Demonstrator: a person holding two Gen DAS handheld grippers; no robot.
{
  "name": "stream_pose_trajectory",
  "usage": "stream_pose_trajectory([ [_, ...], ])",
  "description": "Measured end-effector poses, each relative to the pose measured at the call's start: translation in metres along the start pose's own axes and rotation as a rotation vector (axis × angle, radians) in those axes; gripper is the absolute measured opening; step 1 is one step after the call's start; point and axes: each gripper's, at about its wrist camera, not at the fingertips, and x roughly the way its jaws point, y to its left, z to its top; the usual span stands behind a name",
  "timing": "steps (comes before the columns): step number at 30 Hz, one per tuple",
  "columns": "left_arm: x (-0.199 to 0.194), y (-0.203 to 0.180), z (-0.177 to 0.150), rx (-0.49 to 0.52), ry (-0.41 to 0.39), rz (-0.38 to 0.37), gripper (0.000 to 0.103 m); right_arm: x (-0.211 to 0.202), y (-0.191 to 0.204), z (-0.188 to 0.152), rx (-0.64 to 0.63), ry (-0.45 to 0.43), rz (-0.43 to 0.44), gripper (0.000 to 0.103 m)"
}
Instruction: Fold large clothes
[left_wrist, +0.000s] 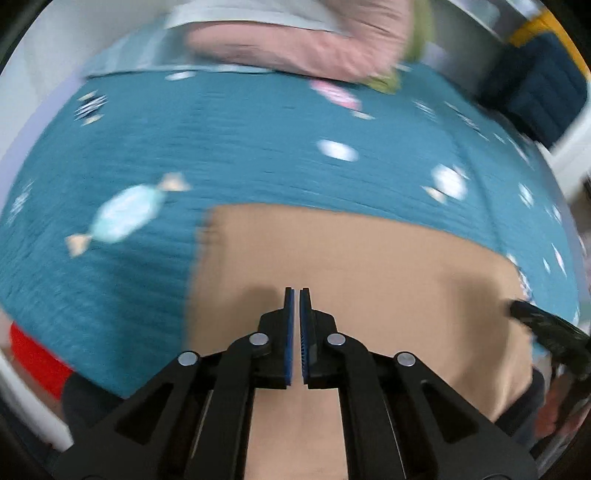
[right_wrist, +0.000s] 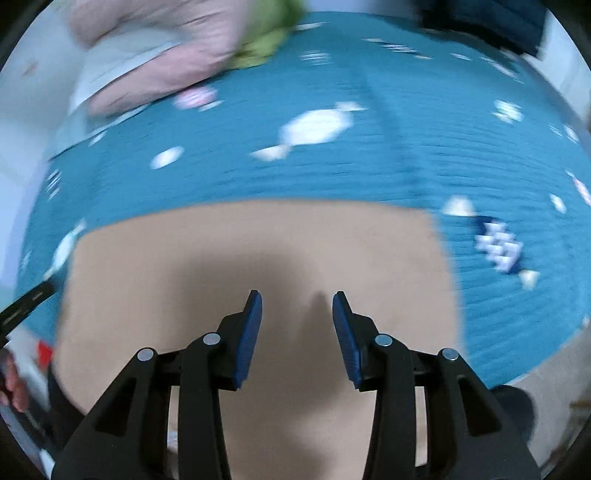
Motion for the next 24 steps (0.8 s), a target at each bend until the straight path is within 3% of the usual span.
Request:
stream_pose_trajectory([
  [2, 0.011, -0.031, -0.010, 0.060, 0.033, -0.021, 0.004, 0.012, 0.022, -0.005, -0.074, 0.030, 0.012, 0.038],
  [4, 0.030, -0.054, -0.025, 0.125, 0.063, 0.003, 0.004, 0.029, 0.038, -0.018, -0.186, 0.050, -0.076, 0.038],
  [6, 0.050, -0.050, -0.035, 0.124, 0.089, 0.040, 0.003, 0.039, 0.030, -0.027, -0.218, 0.058, -0.153, 0.038],
  [9, 0.048, -0.028, -0.043, 0.076, 0.091, 0.031, 0.003, 0.030, 0.003, -0.033, -0.154, 0.048, -0.160, 0.038],
  [12, 0.037, -0.006, -0.051, 0.085, 0.079, 0.131, 0.003, 0.020, -0.052, -0.043, -0.043, 0.060, -0.275, 0.041],
  [14, 0.031, 0.019, -0.061, 0.035, 0.093, 0.124, 0.003, 0.013, -0.091, -0.053, 0.037, 0.072, -0.282, 0.041],
  [16, 0.025, 0.039, -0.067, 0.012, 0.096, 0.140, 0.003, 0.005, -0.109, -0.062, 0.077, 0.071, -0.366, 0.041],
  [17, 0.023, 0.044, -0.070, 0.008, 0.095, 0.146, 0.003, -0.002, -0.118, -0.065, 0.108, 0.066, -0.382, 0.050],
  [19, 0.009, 0.054, -0.075, -0.019, 0.075, 0.257, 0.004, -0.017, -0.125, -0.072, 0.170, 0.044, -0.358, 0.049],
  [20, 0.002, 0.056, -0.076, -0.020, 0.063, 0.270, 0.004, -0.024, -0.125, -0.075, 0.182, 0.035, -0.369, 0.049],
  [24, -0.019, 0.049, -0.077, -0.024, 0.043, 0.197, 0.004, -0.041, -0.101, -0.078, 0.177, -0.009, -0.308, 0.049],
])
